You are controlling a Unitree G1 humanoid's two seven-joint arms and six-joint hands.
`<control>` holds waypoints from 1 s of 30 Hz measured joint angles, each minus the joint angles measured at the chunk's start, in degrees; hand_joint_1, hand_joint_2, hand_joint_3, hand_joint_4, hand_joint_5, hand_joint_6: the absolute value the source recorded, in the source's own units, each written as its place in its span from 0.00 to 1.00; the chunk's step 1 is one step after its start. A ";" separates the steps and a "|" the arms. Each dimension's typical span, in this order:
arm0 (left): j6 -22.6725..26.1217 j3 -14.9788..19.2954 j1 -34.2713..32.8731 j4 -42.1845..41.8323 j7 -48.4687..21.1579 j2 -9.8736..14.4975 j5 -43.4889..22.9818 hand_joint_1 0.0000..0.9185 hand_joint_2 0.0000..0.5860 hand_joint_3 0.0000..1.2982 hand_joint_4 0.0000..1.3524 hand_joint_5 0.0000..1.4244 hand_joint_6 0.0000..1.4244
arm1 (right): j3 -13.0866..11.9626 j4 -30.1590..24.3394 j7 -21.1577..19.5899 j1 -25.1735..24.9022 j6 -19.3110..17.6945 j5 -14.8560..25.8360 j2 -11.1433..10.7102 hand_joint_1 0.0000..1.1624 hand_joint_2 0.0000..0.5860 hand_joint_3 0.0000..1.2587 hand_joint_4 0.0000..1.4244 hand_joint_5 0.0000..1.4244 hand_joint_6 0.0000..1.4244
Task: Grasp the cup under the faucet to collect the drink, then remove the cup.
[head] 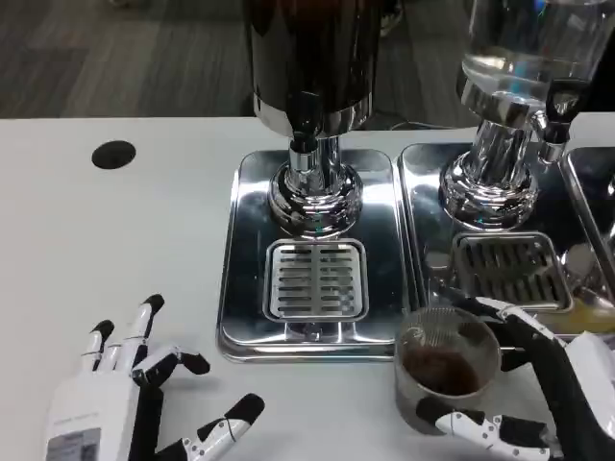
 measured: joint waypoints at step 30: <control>-0.01 0.00 -0.45 -0.66 -0.95 0.01 -0.48 0.00 0.23 0.48 0.00 0.13 0.04 | 0.22 1.26 1.33 0.02 -4.84 2.63 -1.46 0.59 0.31 0.02 0.06 0.13 0.26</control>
